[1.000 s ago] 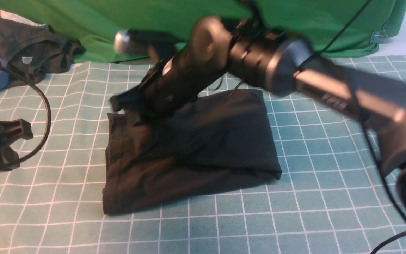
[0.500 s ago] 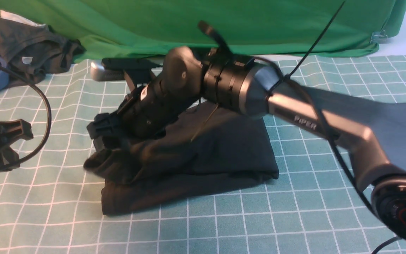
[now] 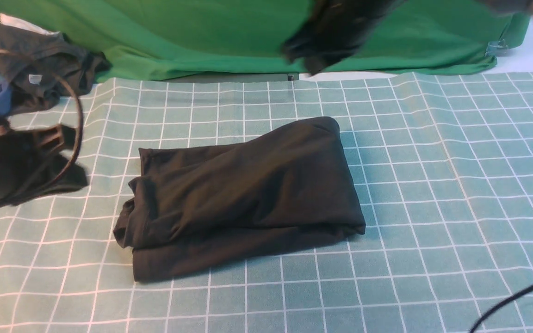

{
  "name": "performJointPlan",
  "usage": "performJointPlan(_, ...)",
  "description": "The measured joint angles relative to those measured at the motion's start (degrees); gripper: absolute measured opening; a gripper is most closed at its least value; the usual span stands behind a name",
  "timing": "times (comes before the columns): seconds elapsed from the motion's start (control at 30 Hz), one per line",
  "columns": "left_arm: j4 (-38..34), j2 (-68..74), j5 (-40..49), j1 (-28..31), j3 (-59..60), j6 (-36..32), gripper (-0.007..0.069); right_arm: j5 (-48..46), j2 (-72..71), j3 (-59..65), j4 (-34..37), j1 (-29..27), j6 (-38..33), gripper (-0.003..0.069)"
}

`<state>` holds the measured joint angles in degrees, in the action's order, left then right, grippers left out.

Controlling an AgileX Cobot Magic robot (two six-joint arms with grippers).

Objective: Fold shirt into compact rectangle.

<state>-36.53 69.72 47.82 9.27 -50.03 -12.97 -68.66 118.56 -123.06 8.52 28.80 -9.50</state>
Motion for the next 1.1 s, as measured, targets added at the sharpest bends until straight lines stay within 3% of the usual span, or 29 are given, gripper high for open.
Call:
performJointPlan(0.17,-3.26,9.04,-5.53,-8.61,-0.98,-1.77,0.0012,-0.77,-3.76,7.87,1.03,-3.59,-1.88,0.0016)
performJointPlan(0.27,-3.75,15.86,-8.25,-13.55,-4.73,-1.77,0.0012,-0.87,-4.45,13.62,7.13,-3.56,-6.0,0.0016)
performJointPlan(0.4,-2.53,23.43,-9.14,-15.42,-9.46,0.76,0.0012,-0.92,-2.77,20.72,15.22,-2.91,-10.59,0.0016)
performJointPlan(0.5,2.33,26.64,-8.24,-15.42,-9.64,4.24,0.0012,-0.55,-0.89,23.85,16.78,-2.49,-12.04,0.0016)
performJointPlan(0.7,9.58,28.06,-11.64,-15.42,-2.83,10.8,0.0012,-0.29,2.72,29.44,13.94,-2.54,-12.09,0.0016)
performJointPlan(0.8,10.67,28.06,-14.49,-15.42,-0.18,11.54,0.0012,1.04,3.12,32.2,9.83,-2.54,-10.26,0.0016)
performJointPlan(1.1,13.12,23.65,-16.72,-15.48,1.57,12.65,0.0012,1.27,0.65,32.93,6.89,-4.7,-8.55,0.0016)
